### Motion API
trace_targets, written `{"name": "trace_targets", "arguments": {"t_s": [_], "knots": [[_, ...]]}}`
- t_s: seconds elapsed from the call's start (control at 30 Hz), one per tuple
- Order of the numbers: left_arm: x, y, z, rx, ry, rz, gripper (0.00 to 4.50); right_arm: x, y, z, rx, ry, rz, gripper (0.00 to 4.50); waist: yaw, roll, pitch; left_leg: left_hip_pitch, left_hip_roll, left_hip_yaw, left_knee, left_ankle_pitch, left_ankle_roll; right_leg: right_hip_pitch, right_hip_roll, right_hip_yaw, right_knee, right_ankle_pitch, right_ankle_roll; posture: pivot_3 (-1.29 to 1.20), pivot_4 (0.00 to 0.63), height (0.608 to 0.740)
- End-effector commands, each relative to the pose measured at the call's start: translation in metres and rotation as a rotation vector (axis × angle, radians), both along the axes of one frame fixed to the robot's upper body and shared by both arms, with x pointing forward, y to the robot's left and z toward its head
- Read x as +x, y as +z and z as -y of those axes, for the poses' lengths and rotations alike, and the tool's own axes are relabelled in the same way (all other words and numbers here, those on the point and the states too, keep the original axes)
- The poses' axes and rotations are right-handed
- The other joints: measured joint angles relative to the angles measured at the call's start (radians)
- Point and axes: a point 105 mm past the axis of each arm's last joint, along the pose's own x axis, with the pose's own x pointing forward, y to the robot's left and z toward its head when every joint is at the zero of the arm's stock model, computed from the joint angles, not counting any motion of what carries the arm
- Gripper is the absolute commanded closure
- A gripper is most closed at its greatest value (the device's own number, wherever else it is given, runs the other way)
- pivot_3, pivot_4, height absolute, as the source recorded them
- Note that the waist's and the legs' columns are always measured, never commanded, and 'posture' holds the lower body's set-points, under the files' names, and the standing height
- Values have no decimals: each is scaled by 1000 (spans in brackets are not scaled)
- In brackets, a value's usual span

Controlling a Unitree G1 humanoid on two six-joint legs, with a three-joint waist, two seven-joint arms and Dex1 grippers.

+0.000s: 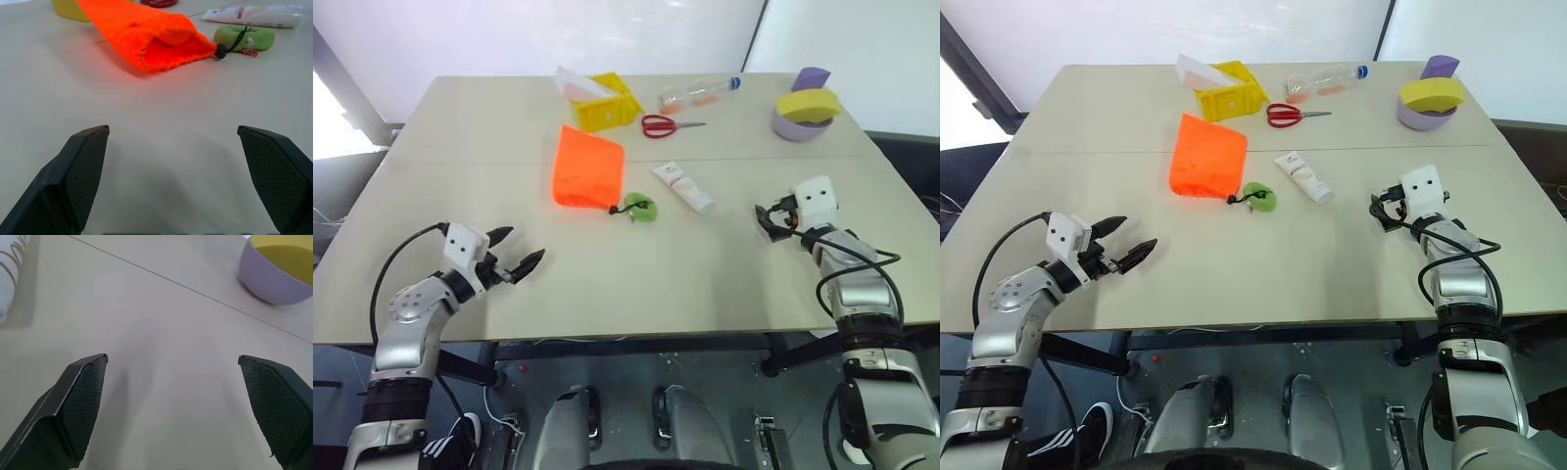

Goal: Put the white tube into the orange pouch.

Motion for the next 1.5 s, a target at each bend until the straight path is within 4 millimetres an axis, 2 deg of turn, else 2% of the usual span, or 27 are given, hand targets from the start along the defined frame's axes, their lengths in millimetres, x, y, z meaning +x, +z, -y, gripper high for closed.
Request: {"name": "trace_targets", "arguments": {"t_s": [0.03, 0.27, 0.4, 0.5, 0.6, 0.67, 0.73, 0.83, 0.93, 1.0, 1.1, 1.33, 1.43, 1.5], "knots": [[2, 16, 1, 8, -13, 87, 0, 1, 20, -5, -10, 39, 64, 36, 0, 0, 0, 0, 0, 0, 0, 0, 0, 0, 0, 0, 0, 0, 0, 0, 150, 740], [4, 19, 5, 30, -30, 128, 0, 1, 23, -13, -2, 79, 73, 36, 0, 0, 0, 0, 0, 0, 0, 0, 0, 0, 0, 0, 0, 0, 0, 0, 150, 740], [13, 29, 8, 117, -28, 205, 0, -6, 25, -31, 52, 195, 69, 36, 2, 0, 0, 0, 0, 0, 1, 0, 0, 0, 0, 0, 1, 0, 0, 0, 150, 740], [22, 38, 19, 231, -53, 297, 0, -25, 33, -71, 102, 448, 62, 36, 4, 0, 0, 0, 0, 0, 1, 0, 0, 0, 0, 0, 1, 1, 1, 0, 150, 740], [34, 50, 32, 294, -63, 378, 0, -56, 30, -114, 103, 702, 0, 36, 4, 0, 0, 0, 0, 0, 1, 0, 0, 0, 1, 0, 1, 2, 3, 0, 150, 740], [43, 54, 42, 387, -75, 435, 0, -69, 24, -131, 75, 787, -42, 36, 5, 0, 0, 0, 1, -1, 2, 0, 0, 0, 1, 0, 1, 2, 3, 0, 150, 740], [55, 57, 50, 472, -54, 492, 0, -73, 17, -138, 10, 806, -60, 36, 6, 0, 0, 0, 1, -1, 2, 0, 0, 1, 1, 0, 1, 2, 3, 0, 150, 740], [71, 58, 63, 583, -50, 540, 0, -76, 12, -147, 2, 822, -71, 36, 7, 0, 0, -1, 0, -1, 5, 0, 0, 1, 1, 0, 1, 2, 4, 0, 150, 740], [88, 62, 71, 661, -3, 581, 0, -74, 13, -149, 17, 804, -54, 36, 7, 0, 0, -1, 1, -1, 6, 0, 0, 1, 1, 0, 1, 2, 3, 0, 150, 740], [94, 59, 76, 714, -4, 591, 0, -73, 14, -150, 10, 798, -46, 36, 7, 0, 0, -2, 1, -1, 7, 0, 0, 1, 1, 0, 1, 3, 5, 0, 150, 740], [100, 63, 82, 705, 15, 611, 0, -70, 17, -147, 26, 780, -37, 36, 5, 0, 0, -2, 1, 0, 7, 0, 1, 1, 1, 0, 1, 3, 6, 0, 150, 740], [107, 59, 89, 735, -12, 599, 0, -66, 17, -144, 14, 750, -23, 36, 5, -1, 0, -2, 2, 0, 8, 0, 1, 0, 3, -1, 2, 3, 7, 0, 150, 740], [104, 63, 91, 653, -52, 570, 0, -65, 18, -142, 10, 737, -19, 36, 5, -1, 0, -3, 2, 0, 9, 0, 1, 0, 3, -1, 2, 3, 6, 0, 150, 740], [99, 66, 90, 673, -76, 603, 0, -65, 17, -141, 10, 732, -20, 36, 5, -1, 0, -3, 2, 0, 9, 0, 1, 0, 3, -1, 2, 3, 6, 0, 150, 740]]}}
